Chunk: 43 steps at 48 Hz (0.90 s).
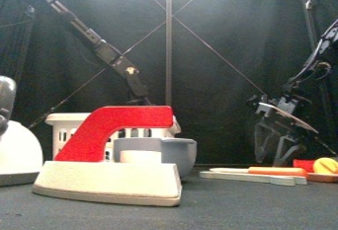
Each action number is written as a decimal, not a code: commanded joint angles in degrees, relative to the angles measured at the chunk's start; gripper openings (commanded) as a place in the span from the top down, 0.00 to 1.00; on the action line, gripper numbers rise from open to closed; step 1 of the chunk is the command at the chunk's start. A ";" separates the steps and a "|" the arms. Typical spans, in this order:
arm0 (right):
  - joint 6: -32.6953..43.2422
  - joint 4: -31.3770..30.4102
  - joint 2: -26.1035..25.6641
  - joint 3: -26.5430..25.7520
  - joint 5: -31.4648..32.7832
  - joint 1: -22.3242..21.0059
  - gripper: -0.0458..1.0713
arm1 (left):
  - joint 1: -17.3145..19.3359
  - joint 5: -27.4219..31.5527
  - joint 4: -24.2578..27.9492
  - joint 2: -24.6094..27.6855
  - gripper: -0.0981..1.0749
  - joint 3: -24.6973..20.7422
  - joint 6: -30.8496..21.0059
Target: Grab blue gear
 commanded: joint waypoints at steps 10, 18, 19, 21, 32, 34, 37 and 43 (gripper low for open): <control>0.18 0.00 -0.26 -0.79 -0.18 0.18 0.13 | 0.53 -0.09 -1.14 -0.26 0.12 -0.18 0.26; 0.18 -0.09 -0.26 -0.70 -0.18 0.18 0.13 | 0.88 0.00 -1.41 -0.26 0.13 0.35 0.35; 0.18 0.00 -0.26 -0.70 -0.18 0.18 0.13 | 0.88 -0.09 -1.41 -0.26 0.13 0.35 0.35; 0.18 -0.09 -0.26 -0.70 -0.18 0.18 0.13 | 0.97 -0.09 -1.41 -0.26 0.14 0.44 0.44; 0.18 0.00 -0.26 -0.70 -0.18 0.26 0.13 | 0.88 -0.09 -1.32 -0.35 0.22 0.70 0.44; 0.18 -0.09 -0.26 -0.70 -0.18 0.26 0.13 | 0.88 -0.09 -1.32 -0.53 0.24 0.88 0.44; 0.18 0.00 -0.26 -0.70 -0.18 0.26 0.13 | 0.88 0.00 -1.32 -0.88 0.24 1.14 0.35; 0.18 0.00 -0.26 -0.62 -0.18 0.35 0.13 | 0.62 -0.09 -0.35 -2.64 0.24 2.02 0.09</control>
